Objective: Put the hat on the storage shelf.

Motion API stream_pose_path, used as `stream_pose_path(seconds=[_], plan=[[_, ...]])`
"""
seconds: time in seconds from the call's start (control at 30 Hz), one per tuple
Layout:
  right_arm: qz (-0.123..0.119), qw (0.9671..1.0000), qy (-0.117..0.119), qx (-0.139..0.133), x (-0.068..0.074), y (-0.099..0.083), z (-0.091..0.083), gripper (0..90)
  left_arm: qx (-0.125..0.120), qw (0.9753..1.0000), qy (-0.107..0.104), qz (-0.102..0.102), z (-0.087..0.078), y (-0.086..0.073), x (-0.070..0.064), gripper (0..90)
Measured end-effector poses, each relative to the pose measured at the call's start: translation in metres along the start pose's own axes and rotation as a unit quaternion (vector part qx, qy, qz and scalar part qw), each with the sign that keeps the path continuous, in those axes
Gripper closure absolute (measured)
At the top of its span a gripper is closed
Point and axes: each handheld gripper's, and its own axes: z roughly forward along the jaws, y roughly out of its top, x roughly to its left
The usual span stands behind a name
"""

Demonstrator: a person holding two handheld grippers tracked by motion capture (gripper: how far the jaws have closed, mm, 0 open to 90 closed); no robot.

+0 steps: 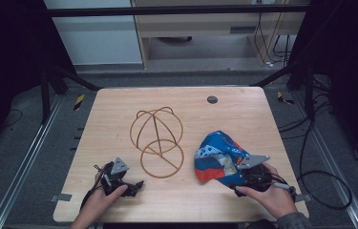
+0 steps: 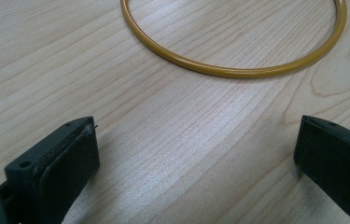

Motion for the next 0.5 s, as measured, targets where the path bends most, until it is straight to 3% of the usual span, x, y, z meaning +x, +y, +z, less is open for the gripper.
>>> stream_pose_path(seconds=[0.2, 0.5], plan=[[-0.006, 0.9997, -0.007, 0.025, -0.016, 0.013, -0.008, 25.4, 0.0, 1.0, 0.0, 0.0, 0.0, 0.0, 0.0, 0.0], [-0.012, 0.9984, -0.008, 0.055, -0.029, 0.034, -0.014, 30.7, 0.0, 1.0, 0.0, 0.0, 0.0, 0.0, 0.0, 0.0]])
